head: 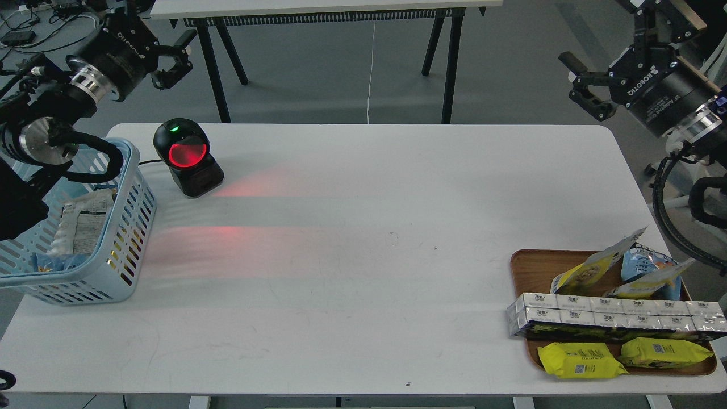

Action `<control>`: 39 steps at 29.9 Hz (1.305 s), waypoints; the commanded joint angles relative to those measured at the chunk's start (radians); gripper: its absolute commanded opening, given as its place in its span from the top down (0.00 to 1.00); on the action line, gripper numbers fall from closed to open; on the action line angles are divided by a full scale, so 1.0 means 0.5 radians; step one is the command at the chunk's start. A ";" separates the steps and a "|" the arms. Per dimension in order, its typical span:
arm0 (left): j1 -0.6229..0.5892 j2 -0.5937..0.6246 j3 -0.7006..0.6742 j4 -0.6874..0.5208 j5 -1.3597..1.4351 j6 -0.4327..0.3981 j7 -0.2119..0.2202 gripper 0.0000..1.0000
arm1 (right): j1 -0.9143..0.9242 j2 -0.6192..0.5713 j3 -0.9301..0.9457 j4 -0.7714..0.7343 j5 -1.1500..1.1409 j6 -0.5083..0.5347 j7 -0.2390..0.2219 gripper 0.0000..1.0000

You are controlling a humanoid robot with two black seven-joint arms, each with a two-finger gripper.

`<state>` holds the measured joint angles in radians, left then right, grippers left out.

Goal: Scan snack and place in basket
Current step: 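Move the right gripper toward the snack tray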

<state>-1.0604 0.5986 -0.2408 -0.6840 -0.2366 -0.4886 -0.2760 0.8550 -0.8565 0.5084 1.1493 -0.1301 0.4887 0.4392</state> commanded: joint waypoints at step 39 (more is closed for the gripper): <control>0.114 -0.126 0.012 0.000 0.007 0.000 0.009 0.00 | 1.245 -0.852 -1.112 1.168 -4.103 0.000 0.099 0.01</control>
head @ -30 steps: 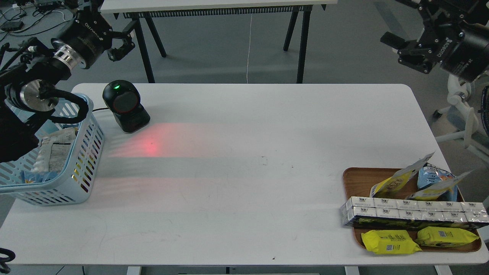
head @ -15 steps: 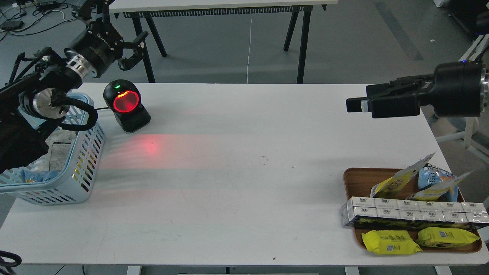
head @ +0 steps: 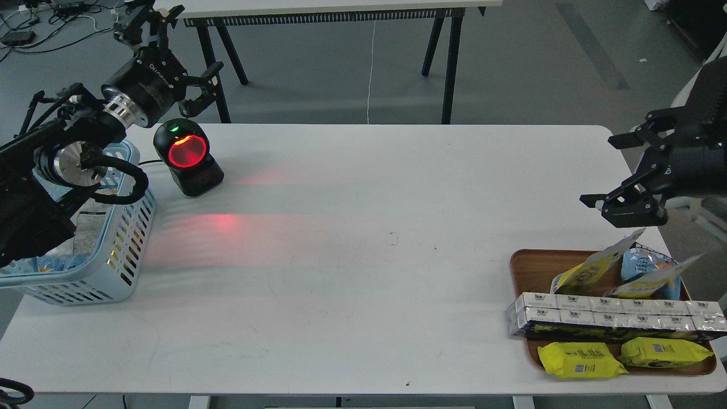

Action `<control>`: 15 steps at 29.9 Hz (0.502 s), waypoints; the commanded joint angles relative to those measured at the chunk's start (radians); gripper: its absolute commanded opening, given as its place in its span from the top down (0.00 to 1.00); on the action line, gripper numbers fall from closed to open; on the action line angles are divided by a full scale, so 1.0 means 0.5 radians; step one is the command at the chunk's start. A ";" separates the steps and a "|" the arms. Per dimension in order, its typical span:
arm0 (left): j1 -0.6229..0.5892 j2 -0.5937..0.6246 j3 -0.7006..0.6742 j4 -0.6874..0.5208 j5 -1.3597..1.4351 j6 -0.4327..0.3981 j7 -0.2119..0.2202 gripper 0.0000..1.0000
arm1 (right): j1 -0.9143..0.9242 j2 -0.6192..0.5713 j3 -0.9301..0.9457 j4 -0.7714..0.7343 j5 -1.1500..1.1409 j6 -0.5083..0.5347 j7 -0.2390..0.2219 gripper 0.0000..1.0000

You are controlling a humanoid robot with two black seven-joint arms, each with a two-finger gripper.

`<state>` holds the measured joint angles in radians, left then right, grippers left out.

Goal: Scan snack and place in basket
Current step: 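Move the right gripper toward the snack tray, then lower the right gripper and grasp the yellow snack pouch on the tray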

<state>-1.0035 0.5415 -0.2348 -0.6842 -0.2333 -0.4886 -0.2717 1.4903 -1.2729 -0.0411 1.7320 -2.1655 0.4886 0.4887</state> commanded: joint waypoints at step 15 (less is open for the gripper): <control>0.047 -0.058 0.000 0.006 0.003 0.000 -0.003 0.00 | -0.054 -0.053 -0.237 0.006 -0.032 0.000 0.000 0.01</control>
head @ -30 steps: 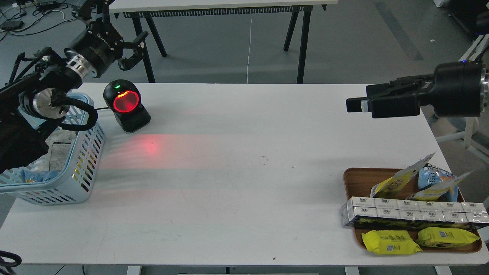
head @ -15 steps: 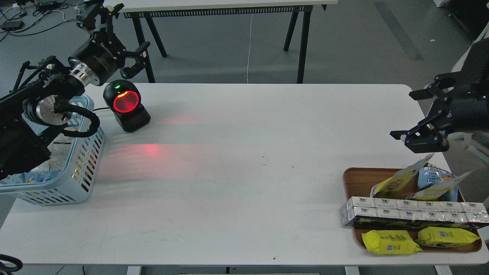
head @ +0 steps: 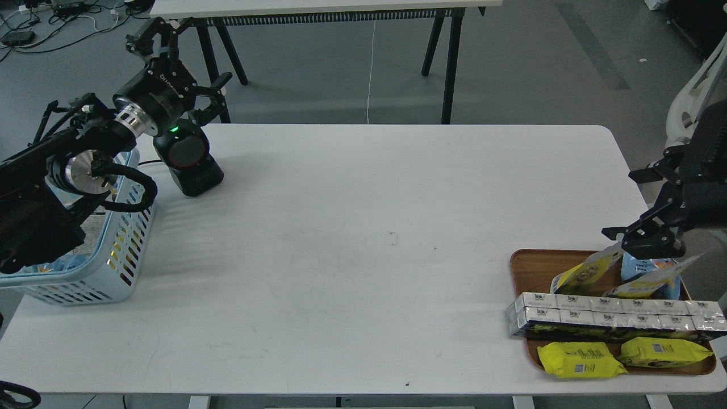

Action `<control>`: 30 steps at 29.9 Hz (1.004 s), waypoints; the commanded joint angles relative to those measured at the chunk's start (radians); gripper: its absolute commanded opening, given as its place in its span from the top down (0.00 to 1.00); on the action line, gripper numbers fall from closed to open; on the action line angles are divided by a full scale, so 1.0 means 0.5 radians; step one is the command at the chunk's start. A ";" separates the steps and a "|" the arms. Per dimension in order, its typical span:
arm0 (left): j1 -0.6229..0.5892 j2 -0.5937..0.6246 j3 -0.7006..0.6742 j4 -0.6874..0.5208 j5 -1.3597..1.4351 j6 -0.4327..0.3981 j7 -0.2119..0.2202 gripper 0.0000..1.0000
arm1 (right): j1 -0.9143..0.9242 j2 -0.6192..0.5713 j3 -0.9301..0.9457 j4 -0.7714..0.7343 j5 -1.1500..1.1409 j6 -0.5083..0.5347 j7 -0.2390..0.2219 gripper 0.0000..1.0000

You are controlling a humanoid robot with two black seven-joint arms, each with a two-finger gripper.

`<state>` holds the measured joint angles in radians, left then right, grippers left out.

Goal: Scan snack and place in basket
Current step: 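Lower the right gripper and grasp the yellow snack pouch on the tray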

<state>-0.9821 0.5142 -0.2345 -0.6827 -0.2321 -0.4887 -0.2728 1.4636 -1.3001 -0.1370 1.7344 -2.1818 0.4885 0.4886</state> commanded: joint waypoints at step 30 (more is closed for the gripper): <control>0.102 -0.016 -0.004 0.034 0.001 0.000 -0.007 0.00 | -0.006 0.234 -0.297 -0.060 0.000 0.000 0.000 0.02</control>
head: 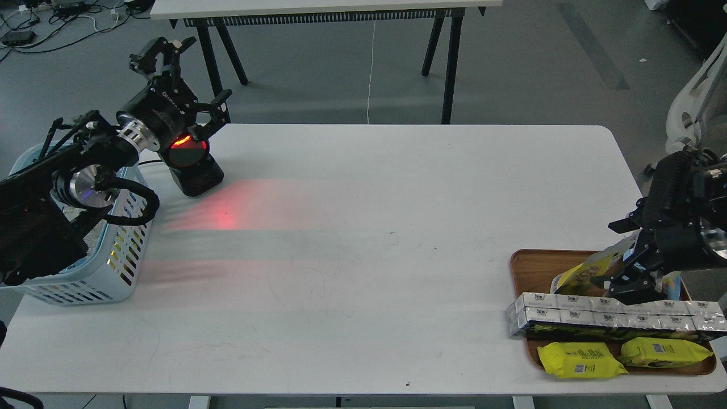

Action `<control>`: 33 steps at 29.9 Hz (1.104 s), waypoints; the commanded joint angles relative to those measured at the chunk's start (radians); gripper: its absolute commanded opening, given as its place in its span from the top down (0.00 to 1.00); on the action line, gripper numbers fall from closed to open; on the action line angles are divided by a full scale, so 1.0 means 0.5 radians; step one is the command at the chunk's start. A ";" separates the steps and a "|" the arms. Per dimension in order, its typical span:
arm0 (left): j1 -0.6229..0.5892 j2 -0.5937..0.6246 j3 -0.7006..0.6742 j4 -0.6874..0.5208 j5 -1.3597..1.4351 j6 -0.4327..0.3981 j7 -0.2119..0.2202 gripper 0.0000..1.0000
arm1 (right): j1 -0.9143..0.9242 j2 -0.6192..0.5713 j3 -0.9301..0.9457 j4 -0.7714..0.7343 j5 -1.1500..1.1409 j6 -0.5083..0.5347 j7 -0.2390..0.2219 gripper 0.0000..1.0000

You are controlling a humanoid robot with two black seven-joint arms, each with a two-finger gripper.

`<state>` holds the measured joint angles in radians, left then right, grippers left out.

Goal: Scan snack and place in basket
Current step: 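Lower the right gripper and grasp the yellow snack pouch on the tray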

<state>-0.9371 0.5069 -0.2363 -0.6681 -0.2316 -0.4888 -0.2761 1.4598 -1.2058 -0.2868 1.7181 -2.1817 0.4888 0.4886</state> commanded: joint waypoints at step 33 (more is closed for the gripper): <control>0.070 -0.004 -0.006 0.045 -0.003 0.000 -0.003 0.00 | -0.134 0.368 0.003 -0.470 0.000 0.000 0.000 0.53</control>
<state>-0.9020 0.5047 -0.2387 -0.6457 -0.2330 -0.4885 -0.2778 1.3918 -1.0201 -0.2881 1.4761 -2.1816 0.4887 0.4887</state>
